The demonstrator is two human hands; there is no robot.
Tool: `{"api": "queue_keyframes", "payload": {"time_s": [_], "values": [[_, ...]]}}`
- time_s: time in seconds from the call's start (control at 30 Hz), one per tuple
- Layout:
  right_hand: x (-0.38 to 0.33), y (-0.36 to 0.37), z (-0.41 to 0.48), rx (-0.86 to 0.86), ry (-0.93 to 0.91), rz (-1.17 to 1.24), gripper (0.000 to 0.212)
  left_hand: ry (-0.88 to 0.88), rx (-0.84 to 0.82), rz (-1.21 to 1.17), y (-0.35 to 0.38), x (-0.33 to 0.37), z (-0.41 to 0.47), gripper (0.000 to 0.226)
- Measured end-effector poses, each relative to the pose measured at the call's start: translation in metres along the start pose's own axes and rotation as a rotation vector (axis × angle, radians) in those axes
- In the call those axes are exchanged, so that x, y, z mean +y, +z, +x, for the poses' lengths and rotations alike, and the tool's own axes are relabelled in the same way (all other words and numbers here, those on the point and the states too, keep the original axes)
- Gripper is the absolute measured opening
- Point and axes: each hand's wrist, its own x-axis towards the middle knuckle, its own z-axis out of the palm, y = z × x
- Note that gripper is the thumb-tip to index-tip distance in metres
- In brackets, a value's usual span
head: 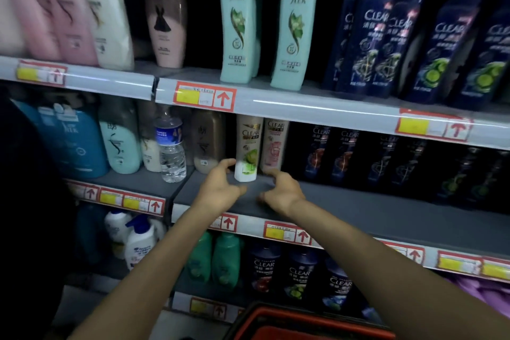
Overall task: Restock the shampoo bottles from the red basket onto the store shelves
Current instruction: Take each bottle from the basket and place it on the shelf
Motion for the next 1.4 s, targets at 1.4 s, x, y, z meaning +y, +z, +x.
{"api": "queue_keyframes", "payload": {"time_s": [1.4], "values": [[0.278,-0.029,-0.337,-0.606,-0.211,-0.754,0.081,0.107,-0.937,0.764,0.130,-0.073,-0.304,0.087]]}}
